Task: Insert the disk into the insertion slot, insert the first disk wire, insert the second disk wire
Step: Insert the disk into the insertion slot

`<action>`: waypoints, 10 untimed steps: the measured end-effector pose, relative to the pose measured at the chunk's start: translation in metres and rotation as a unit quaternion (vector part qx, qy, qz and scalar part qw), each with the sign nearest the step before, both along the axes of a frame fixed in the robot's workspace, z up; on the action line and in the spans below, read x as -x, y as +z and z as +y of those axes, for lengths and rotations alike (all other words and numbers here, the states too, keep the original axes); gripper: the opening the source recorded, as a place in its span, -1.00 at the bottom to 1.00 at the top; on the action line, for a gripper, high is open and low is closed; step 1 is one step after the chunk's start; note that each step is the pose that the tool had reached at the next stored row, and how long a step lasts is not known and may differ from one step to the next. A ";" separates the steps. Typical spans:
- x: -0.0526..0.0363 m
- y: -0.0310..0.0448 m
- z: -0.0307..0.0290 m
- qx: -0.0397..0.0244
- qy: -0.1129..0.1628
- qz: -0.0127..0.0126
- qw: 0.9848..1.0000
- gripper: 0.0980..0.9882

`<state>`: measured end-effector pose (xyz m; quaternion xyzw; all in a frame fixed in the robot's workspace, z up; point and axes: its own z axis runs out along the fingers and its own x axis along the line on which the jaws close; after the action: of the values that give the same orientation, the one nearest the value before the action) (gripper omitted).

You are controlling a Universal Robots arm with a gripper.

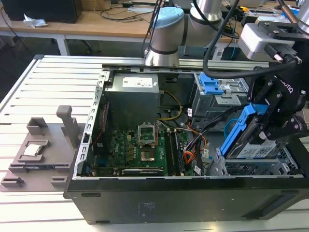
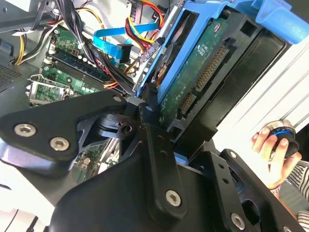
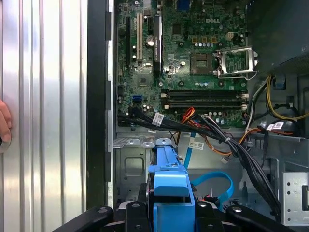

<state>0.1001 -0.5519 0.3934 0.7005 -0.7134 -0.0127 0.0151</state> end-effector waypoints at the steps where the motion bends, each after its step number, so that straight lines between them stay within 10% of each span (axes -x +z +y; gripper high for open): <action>1: 0.0000 0.0000 0.0000 0.000 0.000 0.000 1.000 -0.41; 5: 0.0000 -0.0001 0.0000 0.000 0.000 0.000 1.000 0.03; 10: 0.0000 0.0000 0.0000 0.000 0.000 0.000 1.000 0.03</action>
<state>0.1001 -0.5519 0.3934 0.7005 -0.7134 -0.0126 0.0152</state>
